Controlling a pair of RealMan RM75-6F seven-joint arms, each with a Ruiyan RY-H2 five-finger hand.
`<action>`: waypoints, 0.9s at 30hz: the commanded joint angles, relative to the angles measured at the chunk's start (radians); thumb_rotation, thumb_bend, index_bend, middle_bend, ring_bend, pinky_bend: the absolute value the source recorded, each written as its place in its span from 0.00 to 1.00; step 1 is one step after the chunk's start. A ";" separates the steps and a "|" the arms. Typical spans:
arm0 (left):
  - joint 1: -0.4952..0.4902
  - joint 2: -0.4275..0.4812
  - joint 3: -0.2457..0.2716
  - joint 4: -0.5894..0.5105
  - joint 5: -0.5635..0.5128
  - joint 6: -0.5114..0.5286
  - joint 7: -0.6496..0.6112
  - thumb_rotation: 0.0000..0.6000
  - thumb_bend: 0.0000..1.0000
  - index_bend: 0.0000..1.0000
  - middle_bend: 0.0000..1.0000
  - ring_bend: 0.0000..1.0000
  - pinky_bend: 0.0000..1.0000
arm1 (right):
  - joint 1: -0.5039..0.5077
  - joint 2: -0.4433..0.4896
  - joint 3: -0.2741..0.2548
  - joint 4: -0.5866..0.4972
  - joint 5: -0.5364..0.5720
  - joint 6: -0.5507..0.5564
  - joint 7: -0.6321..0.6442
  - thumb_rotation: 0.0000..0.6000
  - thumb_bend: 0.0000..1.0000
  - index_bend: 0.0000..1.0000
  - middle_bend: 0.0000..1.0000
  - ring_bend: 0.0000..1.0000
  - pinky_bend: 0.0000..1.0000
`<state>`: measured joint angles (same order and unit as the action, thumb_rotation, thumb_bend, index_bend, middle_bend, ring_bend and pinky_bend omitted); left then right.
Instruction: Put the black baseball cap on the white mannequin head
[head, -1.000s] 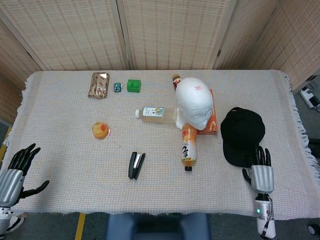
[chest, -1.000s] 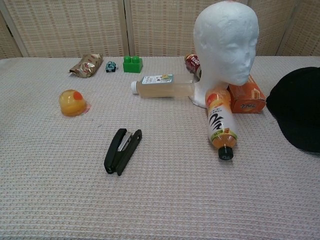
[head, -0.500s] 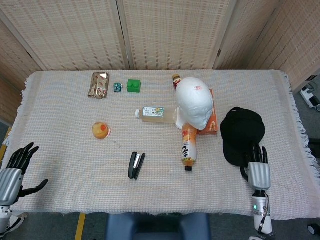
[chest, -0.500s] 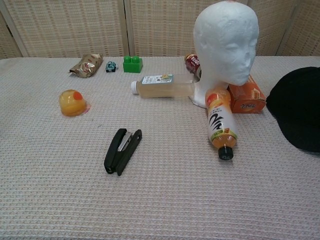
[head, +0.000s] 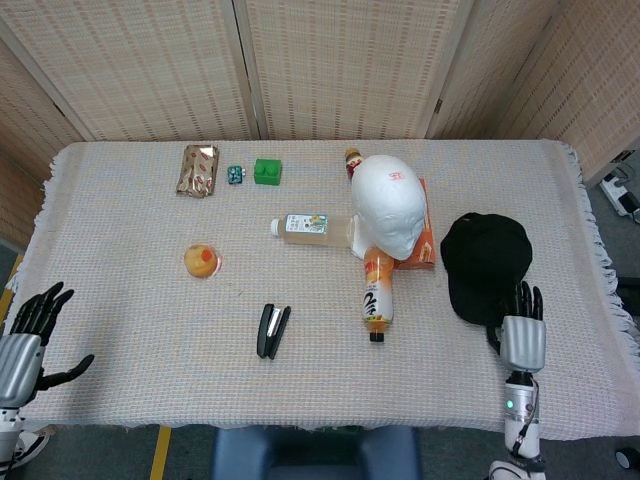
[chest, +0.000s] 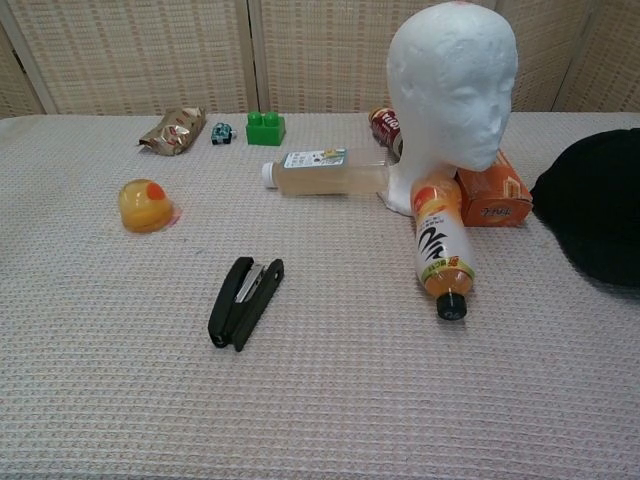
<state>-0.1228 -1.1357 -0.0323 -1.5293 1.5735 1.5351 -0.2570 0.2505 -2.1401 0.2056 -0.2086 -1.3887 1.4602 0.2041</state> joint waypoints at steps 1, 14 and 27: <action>0.001 -0.002 -0.003 0.001 -0.003 0.003 0.000 1.00 0.25 0.00 0.00 0.00 0.09 | 0.010 0.001 0.014 0.000 0.012 0.008 0.014 1.00 0.42 0.53 0.03 0.00 0.00; 0.011 0.002 -0.012 0.000 -0.010 0.020 -0.008 1.00 0.24 0.00 0.00 0.00 0.09 | 0.042 0.052 0.089 -0.048 0.063 0.159 0.096 1.00 0.43 0.77 0.18 0.00 0.00; 0.009 -0.003 -0.013 0.002 -0.013 0.010 0.009 1.00 0.24 0.00 0.00 0.00 0.08 | 0.141 0.145 0.246 -0.145 0.181 0.190 0.114 1.00 0.38 0.89 0.28 0.00 0.00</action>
<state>-0.1131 -1.1382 -0.0447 -1.5280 1.5609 1.5459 -0.2482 0.3853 -2.0018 0.4456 -0.3463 -1.2122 1.6485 0.3203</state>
